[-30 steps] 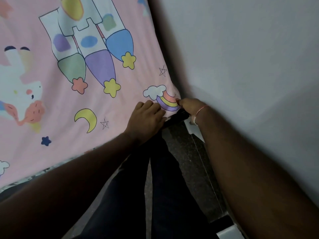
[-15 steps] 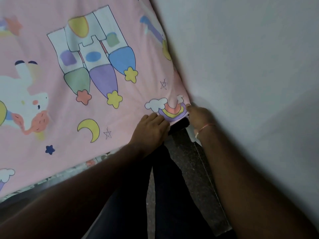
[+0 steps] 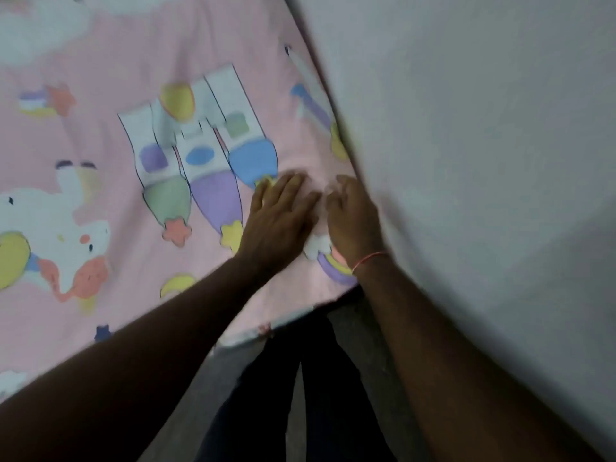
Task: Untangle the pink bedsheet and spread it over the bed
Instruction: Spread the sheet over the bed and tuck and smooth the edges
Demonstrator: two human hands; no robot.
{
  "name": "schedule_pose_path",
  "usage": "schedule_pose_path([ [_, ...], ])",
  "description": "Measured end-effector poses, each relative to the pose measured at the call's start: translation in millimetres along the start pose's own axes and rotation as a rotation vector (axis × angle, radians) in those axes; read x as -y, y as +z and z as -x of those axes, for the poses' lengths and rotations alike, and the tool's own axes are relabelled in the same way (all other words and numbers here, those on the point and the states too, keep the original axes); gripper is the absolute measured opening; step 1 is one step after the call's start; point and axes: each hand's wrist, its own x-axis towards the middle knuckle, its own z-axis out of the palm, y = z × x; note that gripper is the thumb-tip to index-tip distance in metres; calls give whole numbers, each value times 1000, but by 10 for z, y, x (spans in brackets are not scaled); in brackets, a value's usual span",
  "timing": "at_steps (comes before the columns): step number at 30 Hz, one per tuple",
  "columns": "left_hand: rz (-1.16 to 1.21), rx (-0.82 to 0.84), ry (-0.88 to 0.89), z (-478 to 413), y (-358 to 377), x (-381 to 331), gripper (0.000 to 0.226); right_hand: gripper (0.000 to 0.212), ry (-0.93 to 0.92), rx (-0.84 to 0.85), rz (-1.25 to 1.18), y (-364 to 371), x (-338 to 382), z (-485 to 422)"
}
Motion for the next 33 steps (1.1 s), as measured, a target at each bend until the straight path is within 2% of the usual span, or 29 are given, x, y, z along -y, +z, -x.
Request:
schedule_pose_path([
  [5,-49,-75,-21,-659,-195,540,46,41,-208,88,49,314,485,-728],
  [11,-100,-213,-6,-1861,-602,1515,42,32,-425,5,263,517,1234,-2013],
  [16,-125,-301,-277,-2416,-1025,2066,40,29,-466,15,216,615,1830,-2749],
  [19,-147,-315,-302,-2581,-1133,2314,28,35,-519,58,263,707,2018,-3083],
  [22,-47,-314,-357,-2709,-1177,2445,29,35,-525,88,271,749,2087,-3282],
  [29,57,-223,-303,-2899,-1325,2540,25,7,-533,51,202,683,2093,-3438],
  [31,48,-223,-292,-2921,-1358,2516,20,24,-559,48,203,671,2115,-3456],
  [33,69,-272,-311,-2945,-1362,2495,15,28,-562,7,158,654,2165,-3459],
])
